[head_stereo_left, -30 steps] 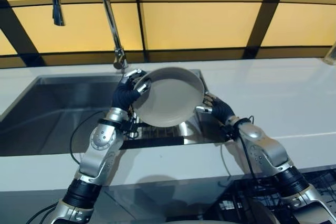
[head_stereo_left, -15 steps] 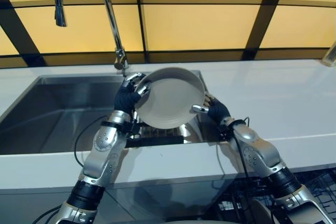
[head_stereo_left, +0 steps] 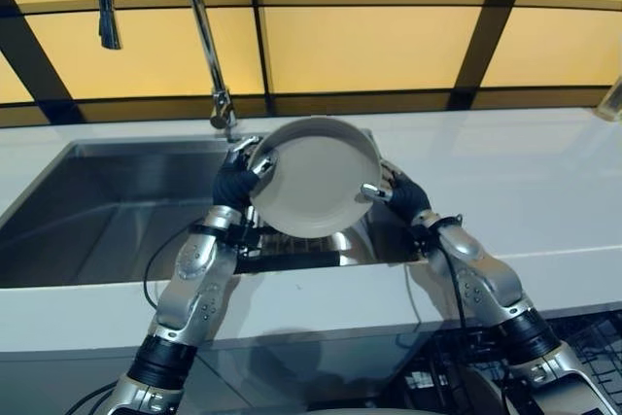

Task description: Pick up plates and place into dishwasher.

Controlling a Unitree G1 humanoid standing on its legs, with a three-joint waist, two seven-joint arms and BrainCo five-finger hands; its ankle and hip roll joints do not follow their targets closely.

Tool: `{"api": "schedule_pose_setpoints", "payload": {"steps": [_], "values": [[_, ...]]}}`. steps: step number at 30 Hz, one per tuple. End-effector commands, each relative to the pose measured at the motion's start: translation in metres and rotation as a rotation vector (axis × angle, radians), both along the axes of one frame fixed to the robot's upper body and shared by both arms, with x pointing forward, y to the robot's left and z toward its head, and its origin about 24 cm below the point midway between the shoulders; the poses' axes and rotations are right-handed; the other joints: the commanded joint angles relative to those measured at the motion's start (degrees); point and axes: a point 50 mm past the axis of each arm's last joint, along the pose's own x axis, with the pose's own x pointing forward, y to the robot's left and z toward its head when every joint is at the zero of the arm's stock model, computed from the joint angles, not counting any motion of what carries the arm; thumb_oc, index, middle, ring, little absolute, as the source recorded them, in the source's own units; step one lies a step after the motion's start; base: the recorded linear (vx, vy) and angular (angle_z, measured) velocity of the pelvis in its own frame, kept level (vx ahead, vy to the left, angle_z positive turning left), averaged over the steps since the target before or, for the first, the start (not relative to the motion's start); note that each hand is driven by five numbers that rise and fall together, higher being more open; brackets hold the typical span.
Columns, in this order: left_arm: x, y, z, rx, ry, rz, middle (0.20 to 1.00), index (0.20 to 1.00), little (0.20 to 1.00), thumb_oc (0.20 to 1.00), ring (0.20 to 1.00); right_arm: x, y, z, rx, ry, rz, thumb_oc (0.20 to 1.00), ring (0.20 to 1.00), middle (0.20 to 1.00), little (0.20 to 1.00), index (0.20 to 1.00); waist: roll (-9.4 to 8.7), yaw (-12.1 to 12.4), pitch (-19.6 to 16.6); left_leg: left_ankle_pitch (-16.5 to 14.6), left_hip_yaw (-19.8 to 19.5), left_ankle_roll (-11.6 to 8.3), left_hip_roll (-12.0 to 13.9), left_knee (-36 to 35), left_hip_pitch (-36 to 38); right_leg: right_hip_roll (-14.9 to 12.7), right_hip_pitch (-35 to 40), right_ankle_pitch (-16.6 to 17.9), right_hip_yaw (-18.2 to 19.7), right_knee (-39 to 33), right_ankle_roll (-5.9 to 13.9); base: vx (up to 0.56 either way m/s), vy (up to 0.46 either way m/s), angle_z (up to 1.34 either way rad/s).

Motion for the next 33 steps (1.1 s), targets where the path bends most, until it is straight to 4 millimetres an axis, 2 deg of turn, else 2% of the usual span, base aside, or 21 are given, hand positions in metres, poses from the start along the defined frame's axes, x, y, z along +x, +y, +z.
{"api": "schedule_pose_setpoints", "payload": {"steps": [1, 8, 14, 15, 16, 33], "values": [[-0.001, -0.030, 0.010, 0.006, -0.066, -0.201, 0.200, 0.200, 0.200, 0.200, 0.200, 0.018, 0.019, 0.049, 0.080, -0.159, 0.085, 1.000, 1.000, 1.000, 1.000, 1.000, -3.38, 0.98, -2.51, -6.61, 0.16, 3.47, -4.01, 6.48, -4.73, -0.23, -0.25, -4.89, 0.62, 0.36, 1.84, 0.00, 0.000, 0.00], [0.000, -0.036, 0.007, -0.006, -0.035, -0.218, 0.200, 0.200, 0.200, 0.200, 0.200, 0.014, 0.037, 0.041, 0.150, -0.117, 0.239, 1.000, 1.000, 1.000, 1.000, 1.000, -3.76, 1.48, -2.51, -6.65, -0.38, 3.55, -4.16, 6.70, -4.73, -0.15, 0.17, -4.92, 0.58, 0.18, 1.67, 0.00, 0.000, 0.00], [-0.001, -0.038, 0.003, -0.013, -0.019, -0.229, 0.200, 0.200, 0.200, 0.200, 0.200, 0.013, 0.048, 0.037, 0.132, -0.094, 0.295, 1.000, 1.000, 1.000, 1.000, 1.000, -3.91, 2.03, -2.34, -6.65, -0.75, 3.56, -4.25, 6.76, -4.65, -0.10, 0.39, -4.97, 0.63, 0.18, 1.54, 0.00, 0.000, 0.00], [-0.001, -0.038, 0.003, -0.014, -0.016, -0.230, 0.200, 0.200, 0.200, 0.200, 0.200, 0.013, 0.049, 0.036, 0.126, -0.092, 0.299, 0.762, 0.762, 0.762, 0.762, 0.762, -3.94, 2.09, -2.33, -6.65, -0.79, 3.56, -4.26, 6.74, -4.63, -0.12, 0.41, -4.98, 0.60, 0.18, 1.55, 0.00, 0.000, 0.00], [-0.002, -0.038, 0.002, -0.013, -0.015, -0.232, 0.200, 0.200, 0.200, 0.200, 0.200, 0.013, 0.049, 0.036, 0.120, -0.095, 0.300, 0.200, 0.200, 0.200, 0.200, 0.200, -3.98, 2.17, -2.26, -6.61, -0.73, 3.58, -4.27, 6.74, -4.57, -0.13, 0.48, -4.96, 0.56, 0.18, 1.48, 0.00, 0.000, 0.00], [-0.001, -0.043, 0.000, -0.032, -0.010, -0.238, 0.200, 0.200, 0.200, 0.200, 0.200, 0.014, 0.046, 0.032, 0.105, -0.075, 0.272, 0.200, 0.200, 0.200, 0.200, 0.200, -3.95, 1.63, -2.16, -5.45, 0.42, 3.19, -3.38, 4.29, -3.52, -0.21, 1.03, -5.28, -0.87, 0.42, 1.48, 0.00, 0.004, 0.01]]}}
